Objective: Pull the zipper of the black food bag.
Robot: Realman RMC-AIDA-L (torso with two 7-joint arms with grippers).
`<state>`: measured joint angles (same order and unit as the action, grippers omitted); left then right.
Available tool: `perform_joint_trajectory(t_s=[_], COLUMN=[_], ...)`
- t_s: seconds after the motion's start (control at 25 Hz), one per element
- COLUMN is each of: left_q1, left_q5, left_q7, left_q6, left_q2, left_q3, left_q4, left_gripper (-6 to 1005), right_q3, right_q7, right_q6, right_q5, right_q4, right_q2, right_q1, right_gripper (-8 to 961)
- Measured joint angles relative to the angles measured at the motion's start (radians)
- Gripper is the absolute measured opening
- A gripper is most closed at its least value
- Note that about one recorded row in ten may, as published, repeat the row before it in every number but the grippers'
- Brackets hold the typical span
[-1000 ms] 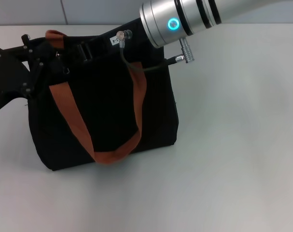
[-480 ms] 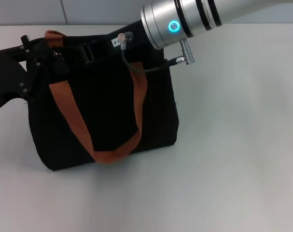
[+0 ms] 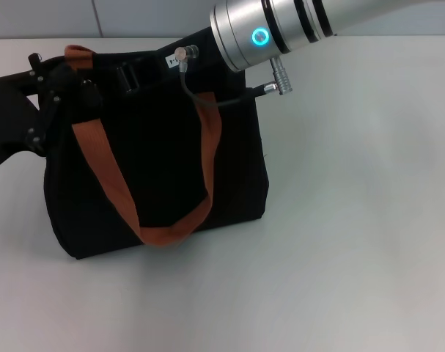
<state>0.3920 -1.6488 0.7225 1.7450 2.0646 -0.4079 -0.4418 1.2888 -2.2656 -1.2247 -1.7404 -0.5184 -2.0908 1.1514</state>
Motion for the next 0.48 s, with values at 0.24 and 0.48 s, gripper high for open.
perform_joint_trajectory(t_s=[0.24,0.48], left_q1=[-0.002,-0.002], left_q5=[0.0,0.0], left_q7=[0.0,0.0], left_q6=[0.0,0.002], left_q2=[0.001,0.002], left_q3=[0.0,-0.001], left_q4=[0.0,0.0], left_gripper=[36,37], right_q3=[0.0,0.0], right_q7=[0.0,0.011], right_q6=[-0.002,-0.004], right_q5=[0.001,0.002], right_q4=[-0.004,-0.007], right_q2=[0.0,0.0], right_q1=[-0.015,-0.016], right_gripper=[89,98])
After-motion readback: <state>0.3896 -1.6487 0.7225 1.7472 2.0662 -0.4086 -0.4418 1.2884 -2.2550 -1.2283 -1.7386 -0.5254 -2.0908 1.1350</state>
